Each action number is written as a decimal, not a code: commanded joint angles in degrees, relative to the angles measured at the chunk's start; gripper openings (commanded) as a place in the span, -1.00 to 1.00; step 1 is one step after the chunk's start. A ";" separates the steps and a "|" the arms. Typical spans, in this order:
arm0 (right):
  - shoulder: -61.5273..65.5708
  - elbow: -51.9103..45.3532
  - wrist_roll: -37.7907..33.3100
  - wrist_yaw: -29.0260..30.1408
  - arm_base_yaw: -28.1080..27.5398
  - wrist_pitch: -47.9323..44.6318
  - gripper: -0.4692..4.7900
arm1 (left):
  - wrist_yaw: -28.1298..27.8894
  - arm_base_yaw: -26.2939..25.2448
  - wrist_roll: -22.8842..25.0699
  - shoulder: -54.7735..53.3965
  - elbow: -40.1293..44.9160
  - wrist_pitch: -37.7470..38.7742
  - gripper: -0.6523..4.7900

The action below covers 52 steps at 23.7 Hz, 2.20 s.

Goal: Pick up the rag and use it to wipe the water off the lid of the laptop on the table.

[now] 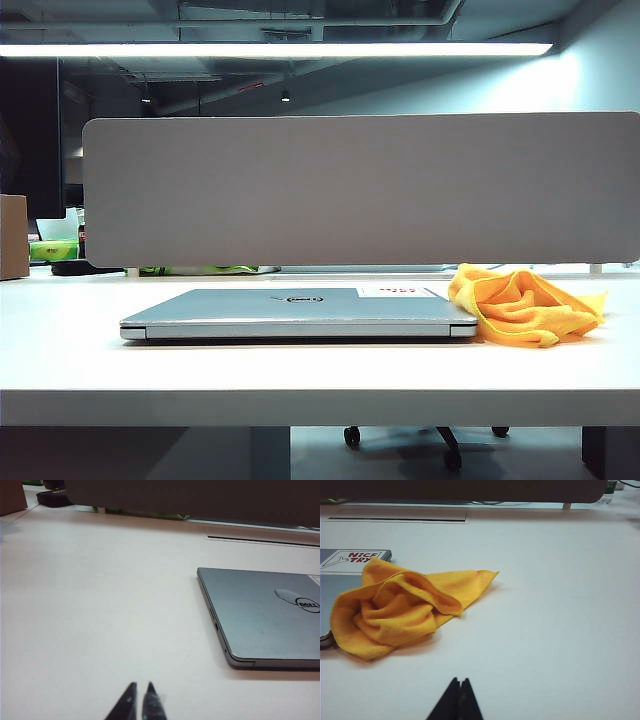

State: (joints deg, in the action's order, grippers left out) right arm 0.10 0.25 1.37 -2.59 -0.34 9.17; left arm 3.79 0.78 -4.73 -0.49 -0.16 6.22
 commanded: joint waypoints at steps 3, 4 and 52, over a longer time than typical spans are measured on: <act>-0.11 -0.02 -1.11 -0.07 0.04 -0.77 -0.83 | 0.46 0.04 -1.20 -0.02 -0.44 -0.81 -0.68; -0.11 0.22 -3.52 -0.07 0.04 -1.18 -0.83 | 1.22 0.04 -4.00 -0.02 -0.63 -0.79 -0.68; 104.52 71.30 -0.87 9.46 7.56 17.81 1.00 | 24.48 0.00 -2.73 -20.48 -25.09 9.57 -0.68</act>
State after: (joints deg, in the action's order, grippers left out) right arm 104.53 71.40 0.49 7.97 7.16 26.55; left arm 28.27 0.80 -7.49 -20.97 -25.02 16.51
